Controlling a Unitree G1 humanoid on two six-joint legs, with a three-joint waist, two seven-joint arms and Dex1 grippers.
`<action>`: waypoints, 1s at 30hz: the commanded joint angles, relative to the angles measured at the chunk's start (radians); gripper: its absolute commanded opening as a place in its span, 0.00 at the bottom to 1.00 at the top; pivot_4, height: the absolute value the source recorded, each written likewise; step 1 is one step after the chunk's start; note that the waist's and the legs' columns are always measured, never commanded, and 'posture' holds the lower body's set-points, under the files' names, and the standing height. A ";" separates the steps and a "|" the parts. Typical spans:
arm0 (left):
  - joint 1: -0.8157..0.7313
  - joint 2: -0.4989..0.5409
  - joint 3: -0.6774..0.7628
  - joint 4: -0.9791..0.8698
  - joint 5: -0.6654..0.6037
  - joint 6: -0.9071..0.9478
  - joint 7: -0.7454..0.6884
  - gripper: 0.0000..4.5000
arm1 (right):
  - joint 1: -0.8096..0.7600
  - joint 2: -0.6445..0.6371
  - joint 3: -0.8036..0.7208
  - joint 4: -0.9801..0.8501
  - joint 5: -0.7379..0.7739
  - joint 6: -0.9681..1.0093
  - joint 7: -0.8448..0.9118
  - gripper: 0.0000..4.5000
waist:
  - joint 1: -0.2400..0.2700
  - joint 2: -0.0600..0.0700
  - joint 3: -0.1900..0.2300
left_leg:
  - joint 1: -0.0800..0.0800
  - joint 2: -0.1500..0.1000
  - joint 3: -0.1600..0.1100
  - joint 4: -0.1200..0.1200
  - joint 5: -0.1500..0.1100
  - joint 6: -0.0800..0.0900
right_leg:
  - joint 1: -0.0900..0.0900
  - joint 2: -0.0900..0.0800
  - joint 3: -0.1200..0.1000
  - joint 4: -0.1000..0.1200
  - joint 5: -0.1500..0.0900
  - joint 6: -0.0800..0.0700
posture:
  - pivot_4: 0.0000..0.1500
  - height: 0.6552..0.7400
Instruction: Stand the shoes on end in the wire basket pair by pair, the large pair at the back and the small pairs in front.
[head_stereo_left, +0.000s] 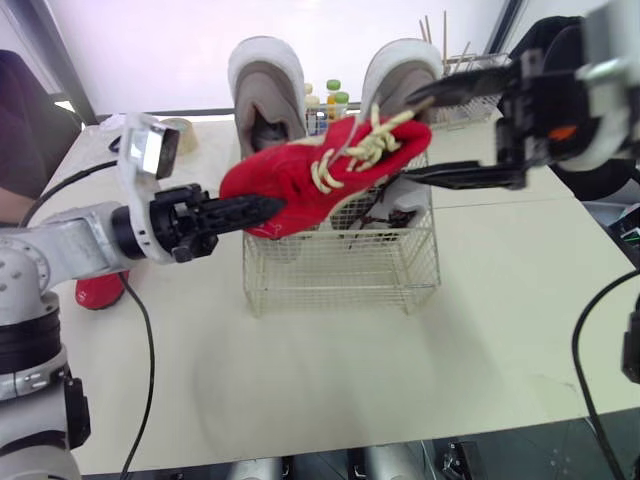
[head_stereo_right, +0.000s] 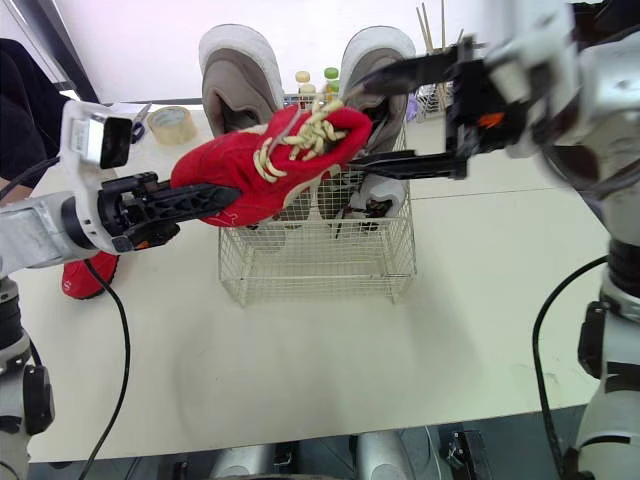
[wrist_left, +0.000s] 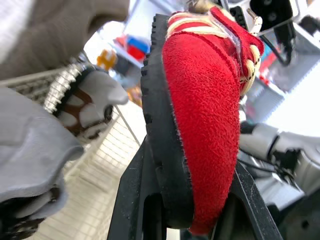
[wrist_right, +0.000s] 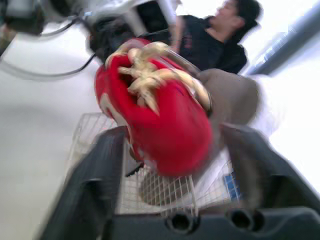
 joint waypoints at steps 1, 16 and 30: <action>0.057 -0.036 0.054 -0.093 -0.049 -0.094 0.037 0.06 | 0.056 -0.011 -0.202 0.083 0.251 0.292 -0.118 0.99 | -0.001 -0.001 0.000 | 0.000 0.000 0.000 0.000 0.000 0.000 | 0.000 -0.001 0.000 0.000 0.000 0.000 | 1.00 1.00; 0.134 -0.244 -0.041 -0.233 0.202 -0.372 0.094 0.06 | 0.490 0.448 -0.308 -0.254 0.577 0.253 -0.671 0.99 | -0.001 -0.002 -0.002 | 0.001 0.000 0.000 0.000 0.002 0.001 | 0.001 0.005 0.000 0.001 0.000 0.001 | 1.00 1.00; 0.125 -0.361 -0.118 -0.232 0.266 -0.429 0.111 0.06 | 0.372 0.607 -0.073 -0.205 0.425 0.066 -0.698 0.99 | -0.004 -0.002 -0.002 | 0.000 0.000 -0.001 0.000 0.002 0.002 | 0.001 0.006 0.001 0.001 0.000 0.001 | 1.00 1.00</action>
